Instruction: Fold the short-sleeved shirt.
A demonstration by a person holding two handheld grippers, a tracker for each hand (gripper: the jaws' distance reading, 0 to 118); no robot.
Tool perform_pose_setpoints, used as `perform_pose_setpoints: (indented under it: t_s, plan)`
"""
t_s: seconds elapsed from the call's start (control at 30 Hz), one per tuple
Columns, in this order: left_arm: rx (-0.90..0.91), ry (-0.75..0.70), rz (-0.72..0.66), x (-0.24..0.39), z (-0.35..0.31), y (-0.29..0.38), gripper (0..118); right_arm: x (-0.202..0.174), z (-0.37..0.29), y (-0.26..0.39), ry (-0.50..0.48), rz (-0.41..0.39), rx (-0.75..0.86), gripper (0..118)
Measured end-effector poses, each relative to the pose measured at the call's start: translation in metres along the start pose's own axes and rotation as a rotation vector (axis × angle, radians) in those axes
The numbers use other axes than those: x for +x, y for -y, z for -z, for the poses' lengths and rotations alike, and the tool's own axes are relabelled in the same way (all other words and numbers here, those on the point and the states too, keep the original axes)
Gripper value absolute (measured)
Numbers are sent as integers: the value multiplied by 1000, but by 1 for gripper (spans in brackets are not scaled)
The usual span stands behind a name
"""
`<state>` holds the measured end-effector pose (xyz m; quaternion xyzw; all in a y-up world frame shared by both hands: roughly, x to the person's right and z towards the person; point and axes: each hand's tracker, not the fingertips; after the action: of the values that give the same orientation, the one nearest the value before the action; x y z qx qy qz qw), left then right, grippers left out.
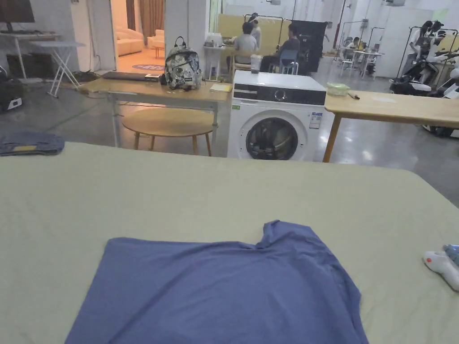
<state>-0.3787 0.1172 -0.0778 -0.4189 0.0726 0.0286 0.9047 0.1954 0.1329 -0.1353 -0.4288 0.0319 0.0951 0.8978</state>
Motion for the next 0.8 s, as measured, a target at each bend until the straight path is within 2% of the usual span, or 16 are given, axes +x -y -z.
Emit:
perform_pose_setpoints:
  t_s: [0.03, 0.07, 0.1, 0.13, 0.17, 0.33, 0.5, 0.57, 0.6, 0.67, 0.73, 0.8]
  plan:
    - [0, 2, 2, 0, -1, -1, 10, 0, -1, -2, -1, 1, 1, 27]
    - [0, 5, 5, -1, -4, -4, 23, 1, -4, -3, 2, -1, -1, 47]
    - [-1, 8, 4, -1, -7, -6, 41, 1, -7, -6, 10, -6, -1, 69]
    - [1, 5, -8, 0, -16, -10, 64, 1, -13, -10, 23, -9, 5, 81]
    - [20, 12, -40, -2, -24, -14, 73, 2, -18, -14, 35, -2, 26, 81]
    - [190, 93, -138, -7, -49, -42, 74, 1, -43, -42, 17, 47, 176, 81]
    - [289, 64, -82, 21, -54, -73, 74, -20, -42, -72, 8, 106, 336, 81]
    - [365, 54, -49, 36, -54, -83, 74, -32, -42, -83, -19, 129, 415, 73]
    - [390, 42, -40, 43, -54, -87, 73, -39, -41, -87, -15, 129, 443, 65]
    - [445, 19, -29, 53, -48, -94, 56, -55, -42, -97, -11, 125, 516, 44]
    - [479, -14, -21, 65, -48, -101, 24, -67, -42, -103, -27, 113, 553, 30]
    - [525, -70, -5, 79, -50, -102, 14, -79, -43, -108, -17, 101, 579, 11]
